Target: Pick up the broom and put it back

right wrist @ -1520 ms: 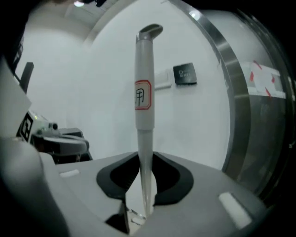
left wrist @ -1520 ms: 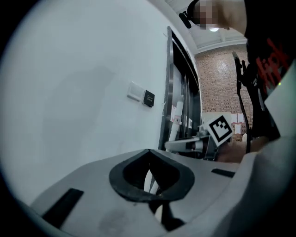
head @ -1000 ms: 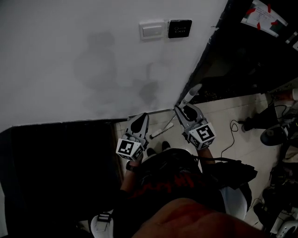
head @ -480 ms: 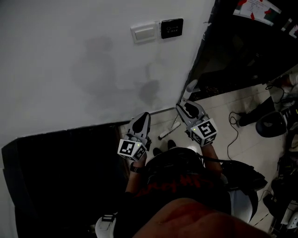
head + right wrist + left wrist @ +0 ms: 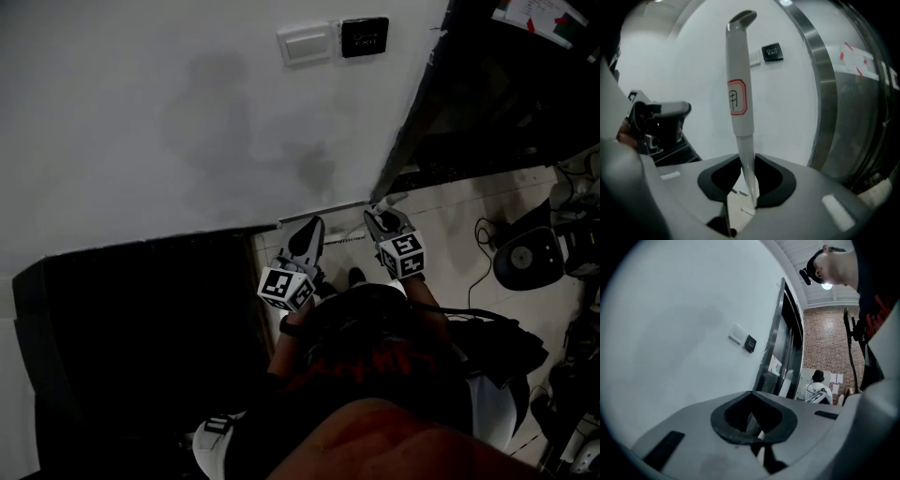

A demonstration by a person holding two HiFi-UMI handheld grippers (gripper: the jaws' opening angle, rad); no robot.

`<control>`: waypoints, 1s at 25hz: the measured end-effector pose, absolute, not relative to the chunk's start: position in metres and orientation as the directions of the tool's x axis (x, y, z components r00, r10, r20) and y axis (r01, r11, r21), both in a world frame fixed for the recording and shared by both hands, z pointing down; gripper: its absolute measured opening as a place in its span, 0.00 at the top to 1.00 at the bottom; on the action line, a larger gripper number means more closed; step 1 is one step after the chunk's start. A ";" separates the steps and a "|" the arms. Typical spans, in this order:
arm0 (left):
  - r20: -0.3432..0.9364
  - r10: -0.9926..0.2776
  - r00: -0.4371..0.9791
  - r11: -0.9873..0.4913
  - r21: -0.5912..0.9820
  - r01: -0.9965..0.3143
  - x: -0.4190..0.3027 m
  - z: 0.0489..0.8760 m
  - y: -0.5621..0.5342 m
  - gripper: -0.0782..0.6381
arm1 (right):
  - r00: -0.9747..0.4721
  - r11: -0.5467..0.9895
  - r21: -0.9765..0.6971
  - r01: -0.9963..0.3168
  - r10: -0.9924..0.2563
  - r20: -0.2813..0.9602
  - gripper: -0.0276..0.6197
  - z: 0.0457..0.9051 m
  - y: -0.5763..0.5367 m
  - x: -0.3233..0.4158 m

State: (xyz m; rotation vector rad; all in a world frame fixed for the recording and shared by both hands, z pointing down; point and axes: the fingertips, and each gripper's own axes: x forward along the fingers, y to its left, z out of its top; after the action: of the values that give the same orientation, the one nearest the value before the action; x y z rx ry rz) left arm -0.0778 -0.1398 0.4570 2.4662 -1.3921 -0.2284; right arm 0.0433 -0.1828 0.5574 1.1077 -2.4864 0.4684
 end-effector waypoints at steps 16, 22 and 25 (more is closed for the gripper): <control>0.125 -0.902 0.414 -0.362 0.303 -0.881 -0.092 0.473 -0.101 0.89 | -0.492 0.711 -0.167 -0.683 -0.279 0.825 0.82 0.817 -0.192 0.015; 0.150 -0.927 0.344 -0.290 0.294 -0.911 -0.101 0.466 -0.098 0.89 | -0.460 0.708 -0.169 -0.686 -0.241 0.855 0.82 0.849 -0.222 0.014; 0.166 -0.933 0.321 -0.268 0.279 -0.922 -0.104 0.467 -0.091 0.89 | -0.461 0.708 -0.160 -0.688 -0.256 0.850 0.82 0.858 -0.231 0.008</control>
State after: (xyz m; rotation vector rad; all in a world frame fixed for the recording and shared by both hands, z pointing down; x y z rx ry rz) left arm -0.1042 -0.0912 0.4673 2.2698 -1.6612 -0.0447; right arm 0.0077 -0.2309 0.8579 0.7203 -2.0375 0.6242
